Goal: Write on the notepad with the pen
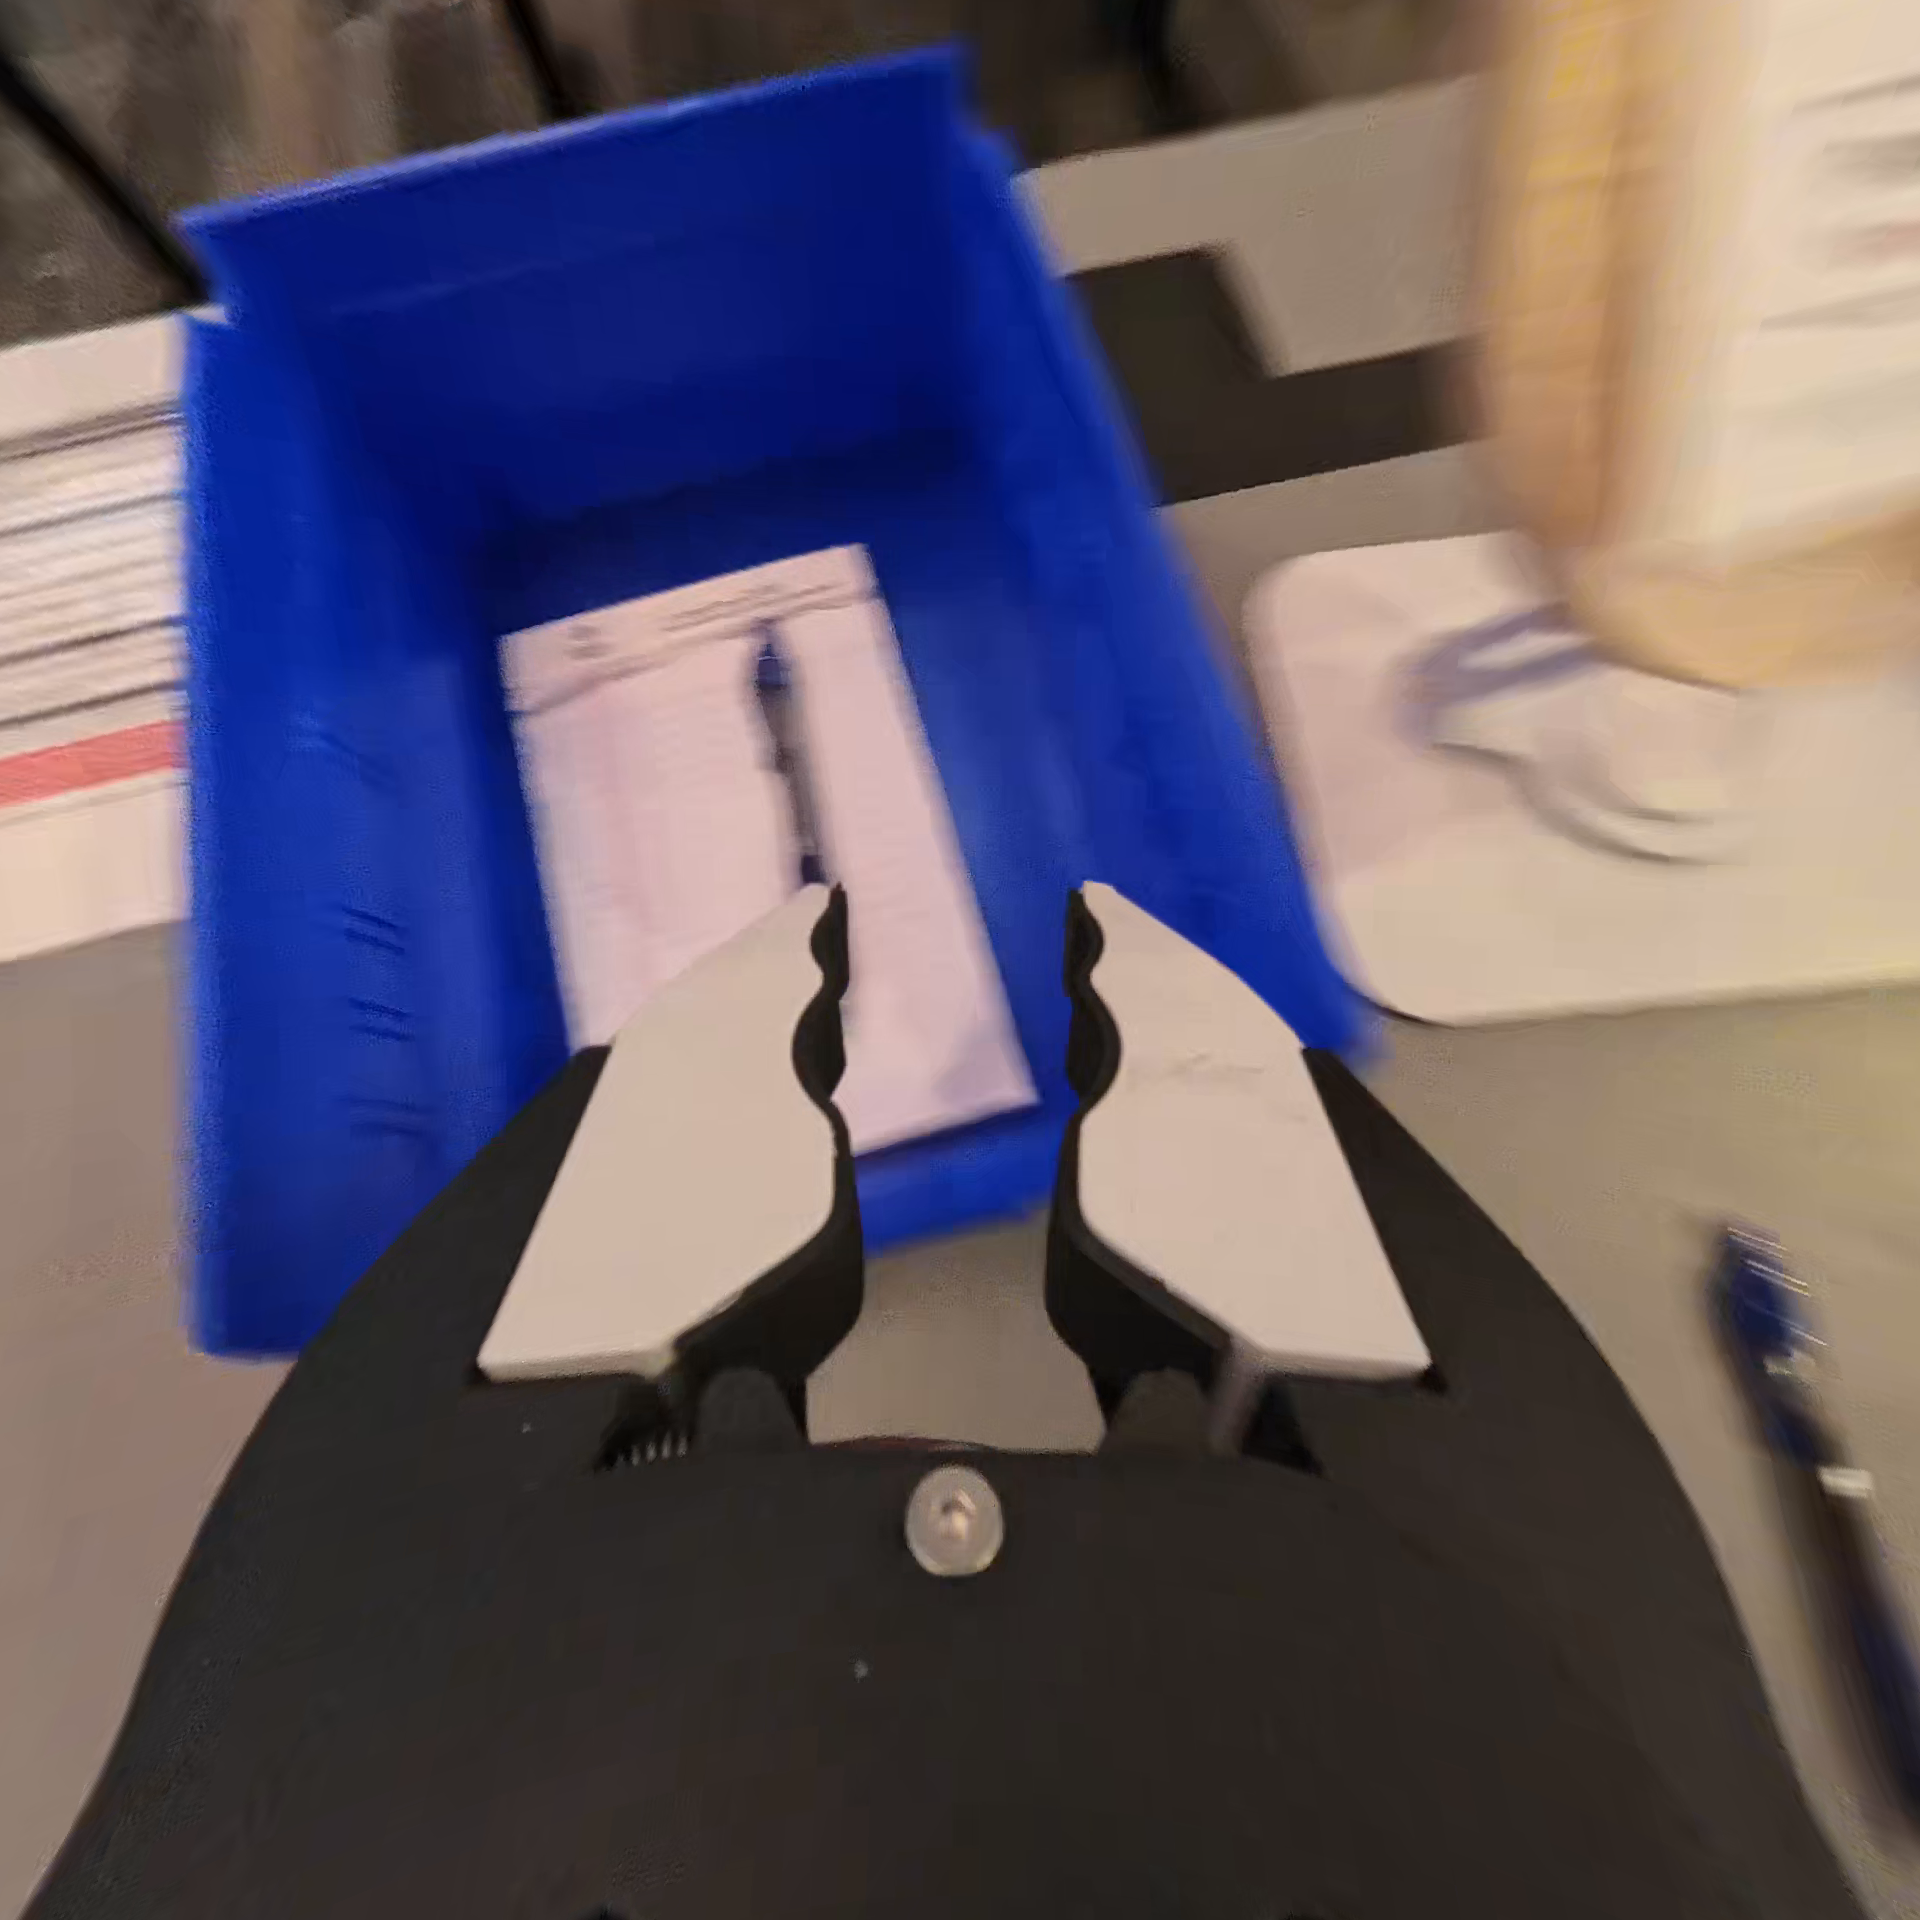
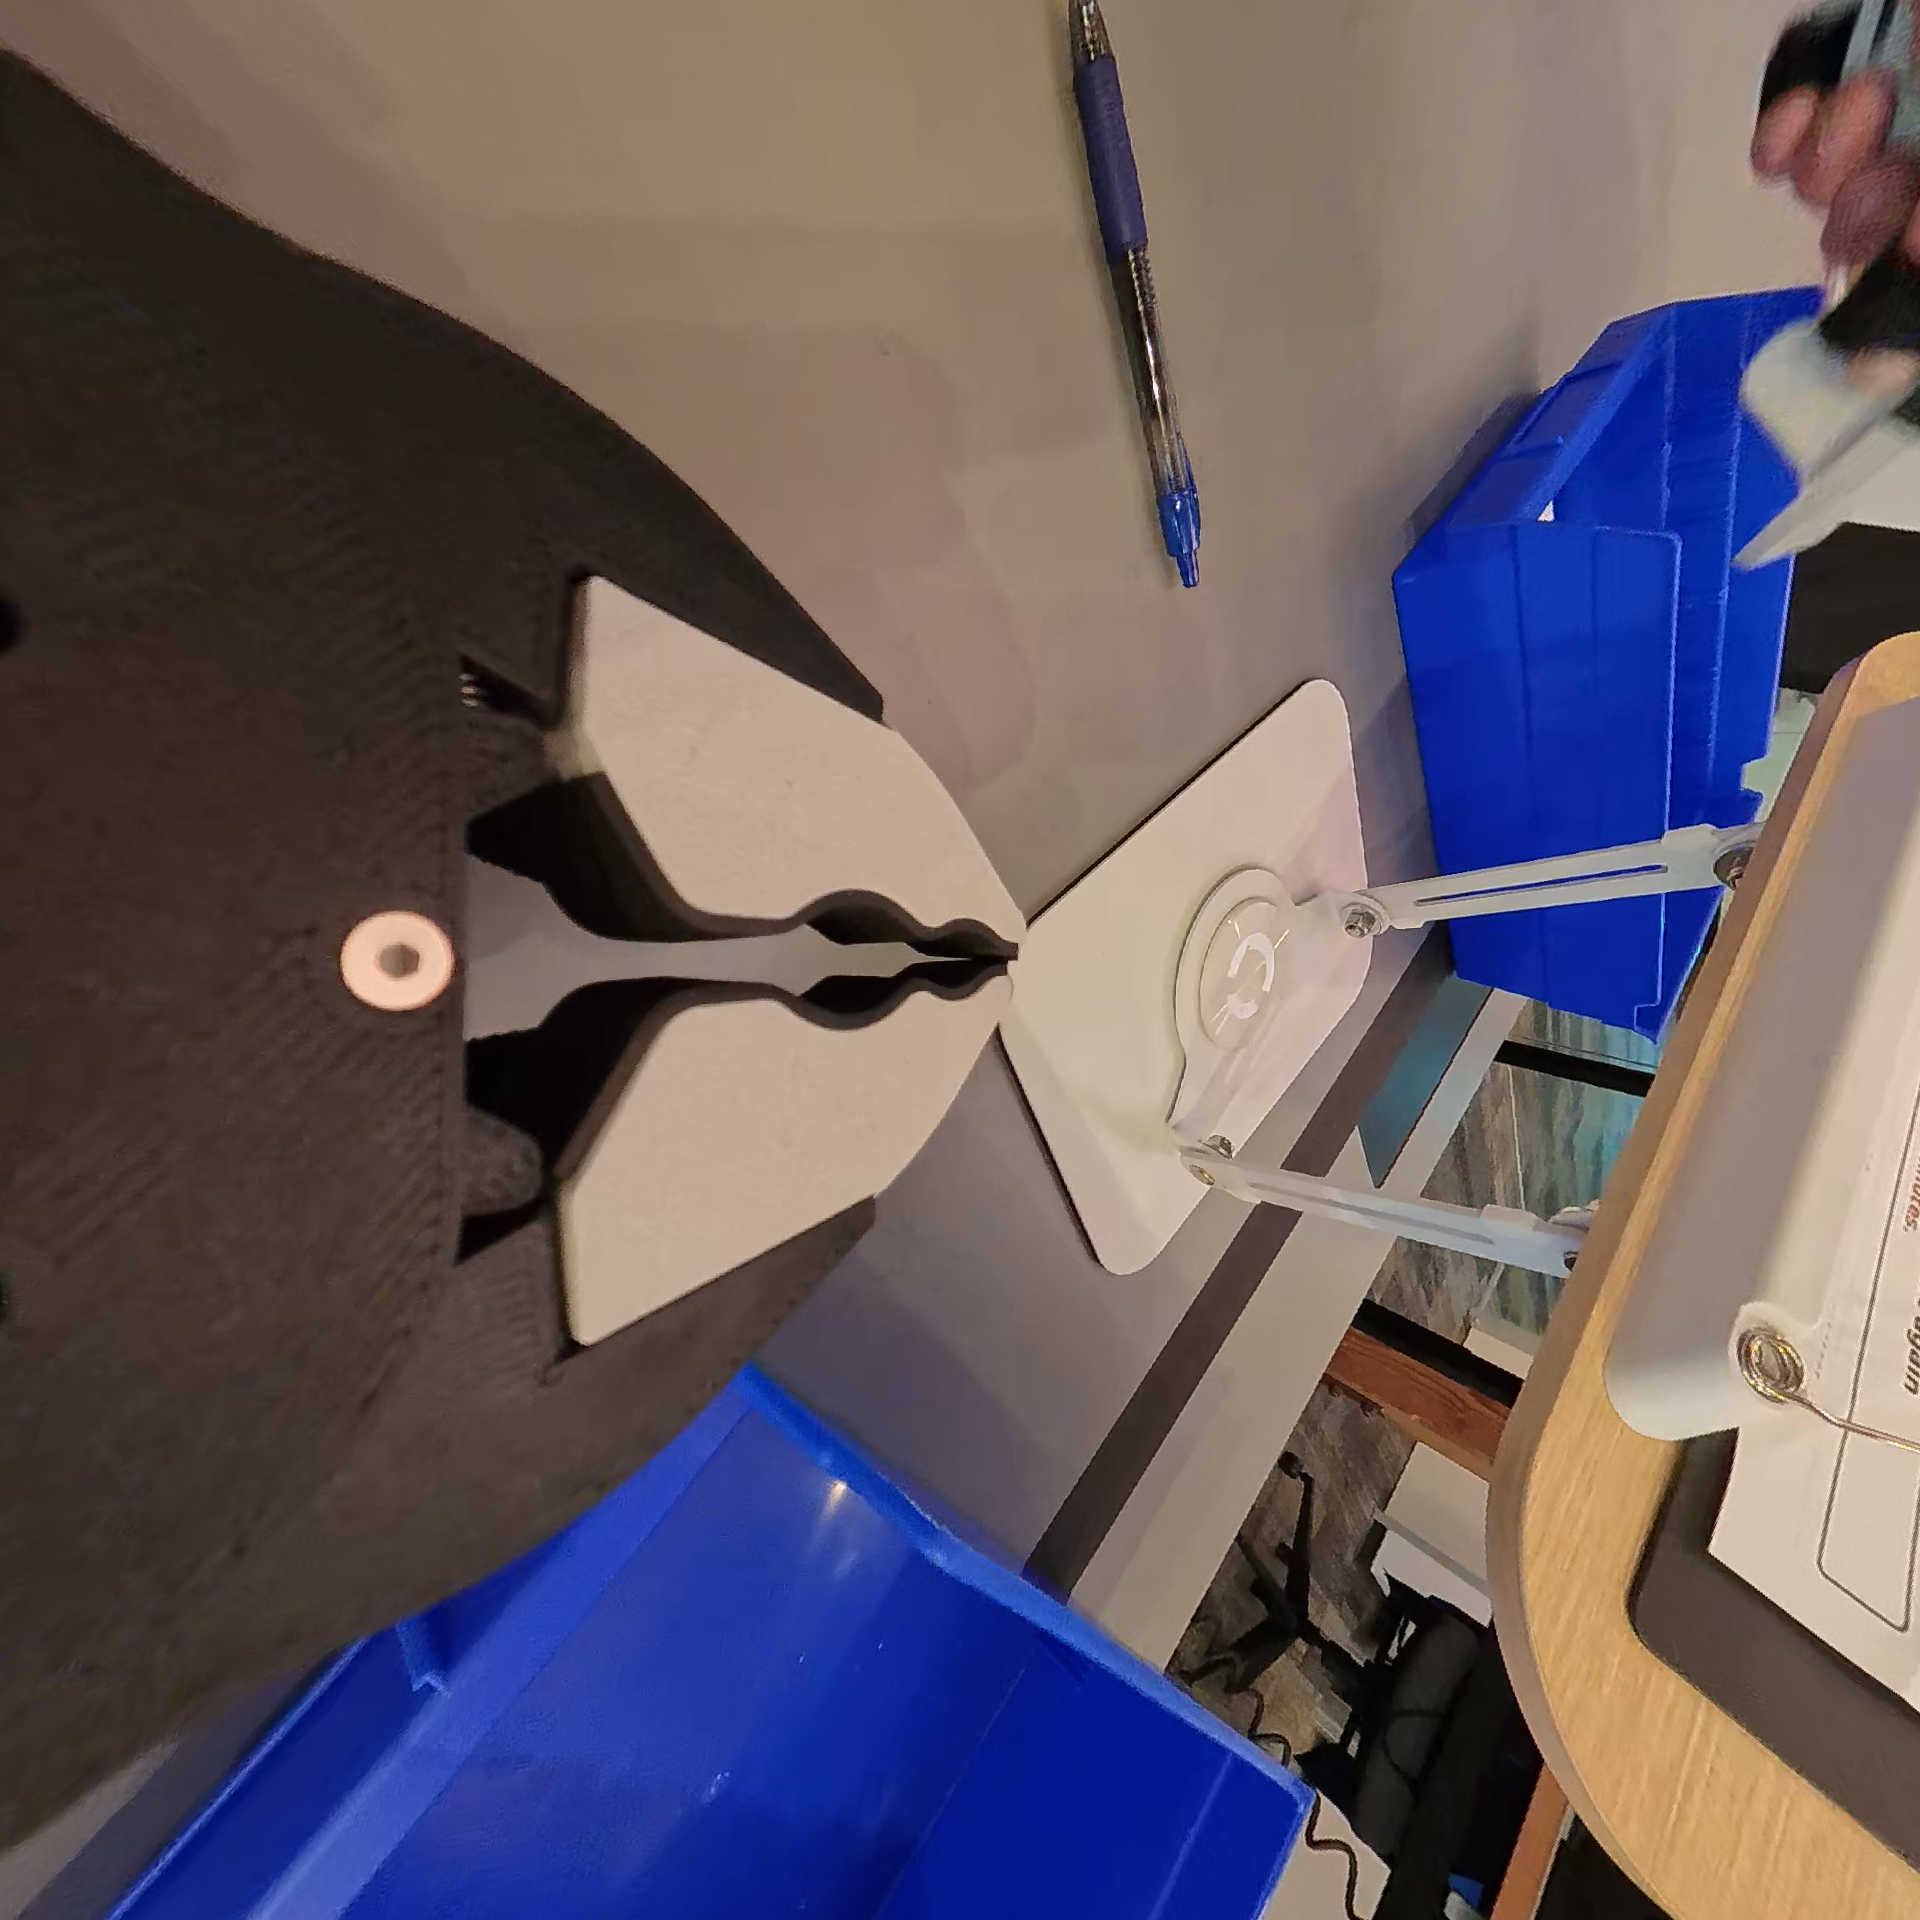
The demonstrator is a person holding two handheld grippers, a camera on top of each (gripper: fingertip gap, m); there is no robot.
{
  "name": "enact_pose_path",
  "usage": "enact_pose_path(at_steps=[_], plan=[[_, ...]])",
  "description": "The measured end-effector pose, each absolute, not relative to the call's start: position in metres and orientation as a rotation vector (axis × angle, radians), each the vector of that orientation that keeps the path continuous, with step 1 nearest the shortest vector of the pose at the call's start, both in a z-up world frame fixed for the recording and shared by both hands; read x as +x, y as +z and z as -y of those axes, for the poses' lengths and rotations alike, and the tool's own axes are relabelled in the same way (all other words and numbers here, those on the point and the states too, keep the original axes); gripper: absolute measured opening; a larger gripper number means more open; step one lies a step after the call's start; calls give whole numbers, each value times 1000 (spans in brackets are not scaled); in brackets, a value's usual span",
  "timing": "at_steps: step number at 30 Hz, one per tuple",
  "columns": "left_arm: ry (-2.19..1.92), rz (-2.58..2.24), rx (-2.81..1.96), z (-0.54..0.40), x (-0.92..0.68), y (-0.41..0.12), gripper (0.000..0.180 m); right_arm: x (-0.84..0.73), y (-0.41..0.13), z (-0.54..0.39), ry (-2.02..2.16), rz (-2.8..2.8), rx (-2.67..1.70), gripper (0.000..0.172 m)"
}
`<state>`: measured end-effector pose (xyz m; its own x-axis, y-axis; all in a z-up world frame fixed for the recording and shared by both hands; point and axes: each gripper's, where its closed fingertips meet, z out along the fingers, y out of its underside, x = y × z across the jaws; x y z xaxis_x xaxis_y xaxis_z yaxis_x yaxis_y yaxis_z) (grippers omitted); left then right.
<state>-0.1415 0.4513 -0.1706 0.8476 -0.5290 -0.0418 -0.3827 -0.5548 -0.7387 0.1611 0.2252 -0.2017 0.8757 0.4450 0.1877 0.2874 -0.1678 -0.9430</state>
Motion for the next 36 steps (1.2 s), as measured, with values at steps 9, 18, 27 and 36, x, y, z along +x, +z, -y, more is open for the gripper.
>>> enact_pose_path(at_steps=[9,18,27,36], plan=[[-16,-736,-2636,-536,-159,-272,30,164,-204,-225,154,550,-1775,0],[-324,-645,-2583,-522,-148,-234,10,165,-202,-225,172,533,-1767,0],[-953,-644,-2284,-311,-95,-172,9,166,-200,-225,195,518,-1762,0],[-1069,-747,-2372,-207,25,-248,9,166,-198,-222,205,511,-1749,0]])
